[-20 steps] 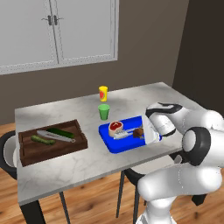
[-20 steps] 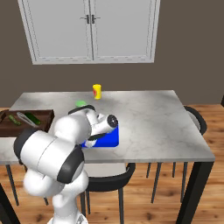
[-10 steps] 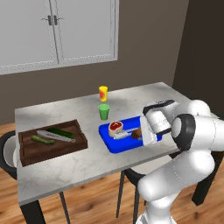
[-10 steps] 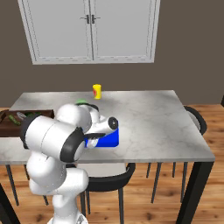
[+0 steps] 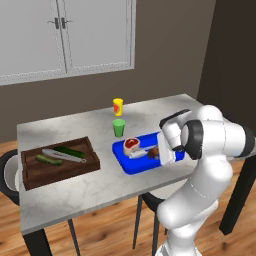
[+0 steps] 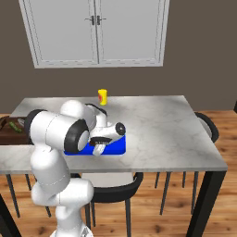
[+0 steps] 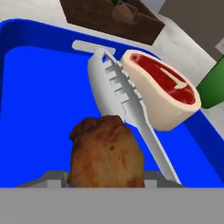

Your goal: Gather the cucumber and squash from the fridge and place them on a tray on the dining counter. Then gather the steak and chicken drumstick from the fridge and place them on the other tray.

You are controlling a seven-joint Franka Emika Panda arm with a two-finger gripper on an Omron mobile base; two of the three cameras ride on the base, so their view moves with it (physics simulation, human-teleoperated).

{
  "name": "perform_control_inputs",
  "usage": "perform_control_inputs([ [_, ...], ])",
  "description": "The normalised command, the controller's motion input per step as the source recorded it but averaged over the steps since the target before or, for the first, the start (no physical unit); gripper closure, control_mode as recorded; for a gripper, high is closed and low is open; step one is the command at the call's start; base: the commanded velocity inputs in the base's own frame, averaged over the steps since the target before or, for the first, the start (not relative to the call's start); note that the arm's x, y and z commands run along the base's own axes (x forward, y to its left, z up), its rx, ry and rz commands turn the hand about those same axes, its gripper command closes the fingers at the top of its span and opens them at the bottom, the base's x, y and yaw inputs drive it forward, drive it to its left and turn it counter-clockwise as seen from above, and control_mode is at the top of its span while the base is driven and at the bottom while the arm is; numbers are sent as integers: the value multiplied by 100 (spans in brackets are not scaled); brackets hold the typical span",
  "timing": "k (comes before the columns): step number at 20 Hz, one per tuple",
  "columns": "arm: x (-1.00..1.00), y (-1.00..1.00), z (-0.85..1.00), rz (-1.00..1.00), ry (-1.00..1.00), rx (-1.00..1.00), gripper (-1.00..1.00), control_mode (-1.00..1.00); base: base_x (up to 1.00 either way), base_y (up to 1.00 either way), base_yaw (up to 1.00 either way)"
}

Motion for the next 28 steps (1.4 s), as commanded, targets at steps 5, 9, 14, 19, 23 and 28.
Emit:
perform_control_inputs([
  [5,27,-1,-19,6,2,0,100,-100,0,0,0],
  [9,12,-3,-12,6,0,0,-100,-100,0,0,0],
  [14,0,-5,0,6,0,0,-100,-100,0,0,0],
  [19,0,-2,0,5,0,0,-100,-100,0,0,0],
  [23,-1,-9,0,2,-1,0,-100,-100,0,0,0],
  [28,-55,-24,70,0,0,0,-100,-100,0,0,0],
])
